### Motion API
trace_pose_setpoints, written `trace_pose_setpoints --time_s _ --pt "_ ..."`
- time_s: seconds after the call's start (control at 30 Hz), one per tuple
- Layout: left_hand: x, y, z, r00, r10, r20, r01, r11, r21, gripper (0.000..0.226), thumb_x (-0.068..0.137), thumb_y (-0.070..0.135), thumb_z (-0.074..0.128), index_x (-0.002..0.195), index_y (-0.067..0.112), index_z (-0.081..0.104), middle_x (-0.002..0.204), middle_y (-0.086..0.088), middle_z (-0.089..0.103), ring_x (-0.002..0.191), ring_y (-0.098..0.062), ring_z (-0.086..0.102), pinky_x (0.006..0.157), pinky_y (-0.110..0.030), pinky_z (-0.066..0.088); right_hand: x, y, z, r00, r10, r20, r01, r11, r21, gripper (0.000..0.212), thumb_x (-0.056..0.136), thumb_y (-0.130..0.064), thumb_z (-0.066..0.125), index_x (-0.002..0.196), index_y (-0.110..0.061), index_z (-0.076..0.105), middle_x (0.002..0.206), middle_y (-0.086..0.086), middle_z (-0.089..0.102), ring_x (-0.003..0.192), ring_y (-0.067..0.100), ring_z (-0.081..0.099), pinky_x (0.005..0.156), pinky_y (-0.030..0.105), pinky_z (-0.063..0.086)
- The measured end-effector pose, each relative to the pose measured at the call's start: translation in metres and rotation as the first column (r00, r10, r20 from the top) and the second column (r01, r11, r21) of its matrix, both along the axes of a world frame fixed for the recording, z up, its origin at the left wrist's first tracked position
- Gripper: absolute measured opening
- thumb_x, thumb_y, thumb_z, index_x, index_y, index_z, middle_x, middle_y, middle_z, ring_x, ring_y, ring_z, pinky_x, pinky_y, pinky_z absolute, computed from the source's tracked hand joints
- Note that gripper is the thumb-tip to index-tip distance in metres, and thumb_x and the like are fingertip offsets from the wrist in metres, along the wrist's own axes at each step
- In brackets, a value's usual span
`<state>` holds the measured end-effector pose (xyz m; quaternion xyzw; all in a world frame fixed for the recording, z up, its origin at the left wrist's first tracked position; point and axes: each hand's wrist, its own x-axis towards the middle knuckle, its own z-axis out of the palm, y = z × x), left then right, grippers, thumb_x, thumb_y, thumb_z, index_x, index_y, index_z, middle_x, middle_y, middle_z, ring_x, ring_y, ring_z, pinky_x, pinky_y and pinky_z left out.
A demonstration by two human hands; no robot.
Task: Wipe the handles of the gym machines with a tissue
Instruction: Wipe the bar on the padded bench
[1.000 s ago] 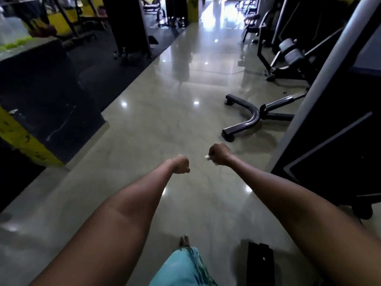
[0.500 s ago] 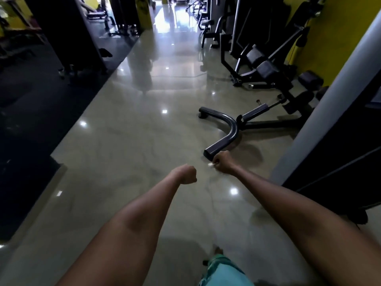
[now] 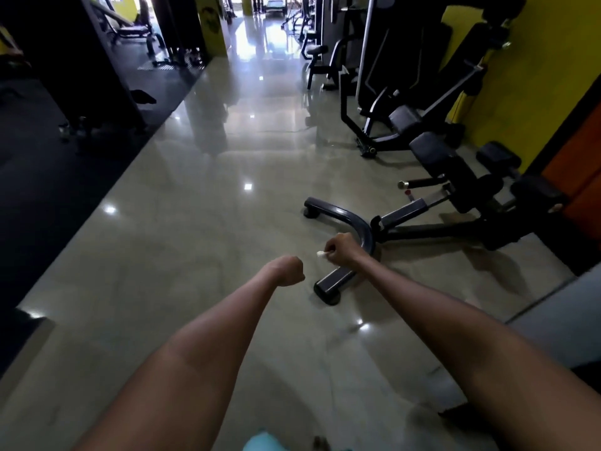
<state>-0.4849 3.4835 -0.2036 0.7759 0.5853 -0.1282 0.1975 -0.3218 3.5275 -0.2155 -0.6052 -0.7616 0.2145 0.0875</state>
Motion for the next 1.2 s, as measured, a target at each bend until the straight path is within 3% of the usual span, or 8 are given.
trace_pose_setpoints --time_s 0.17,0.4,0.7,0.93,1.2 --pt "-0.01 0.087 -0.022 0.998 -0.043 -0.042 0.041 0.998 -0.047 0.031 0.095 0.023 0.05 0.116 0.003 0.061 0.122 -0.015 0.061 0.112 -0.03 0.057 0.091 -0.035 0.045 -0.018 0.073 -0.013 1.0 0.025 0.017 -0.023 0.998 -0.063 0.012 0.082 -0.011 0.066 0.092 -0.007 0.073 0.089 0.012 0.07 0.075 0.022 0.063 0.064 0.03 0.049" --pt "0.002 0.211 -0.033 0.961 -0.248 -0.12 0.239 0.967 -0.082 0.036 0.097 0.025 0.047 0.124 0.002 0.057 0.131 -0.014 0.055 0.121 -0.029 0.05 0.097 -0.034 0.041 0.01 0.171 -0.02 0.991 -0.127 0.047 0.13 0.99 -0.059 0.017 0.08 -0.008 0.059 0.091 -0.006 0.073 0.098 0.015 0.069 0.09 0.029 0.065 0.073 0.03 0.049" --pt "0.121 0.296 -0.029 0.925 -0.377 0.038 0.379 0.925 -0.039 0.03 0.092 0.021 0.048 0.11 0.002 0.062 0.114 -0.014 0.063 0.106 -0.03 0.059 0.086 -0.036 0.048 0.123 0.223 -0.024 0.913 -0.407 -0.021 0.404 0.911 -0.083 0.019 0.083 -0.017 0.066 0.09 -0.001 0.073 0.093 0.017 0.071 0.089 0.025 0.066 0.069 0.022 0.039" --pt "0.231 0.342 -0.051 0.944 -0.322 0.068 0.314 0.943 0.109 0.031 0.09 0.024 0.048 0.116 0.01 0.059 0.12 -0.011 0.061 0.112 -0.03 0.057 0.087 -0.037 0.045 0.228 0.261 -0.033 0.892 -0.45 -0.025 0.447 0.89 -0.086 0.013 0.083 -0.015 0.065 0.089 -0.007 0.074 0.092 0.012 0.071 0.089 0.021 0.065 0.069 0.021 0.042" --pt "0.314 0.363 -0.075 0.99 -0.085 0.116 0.056 0.972 0.228 0.051 0.087 0.033 0.052 0.13 0.008 0.042 0.13 -0.01 0.046 0.12 -0.028 0.044 0.098 -0.038 0.033 0.32 0.3 -0.047 0.9 -0.432 -0.055 0.423 0.898 -0.124 0.013 0.081 -0.011 0.064 0.086 -0.005 0.074 0.087 0.014 0.071 0.086 0.025 0.065 0.072 0.027 0.045"
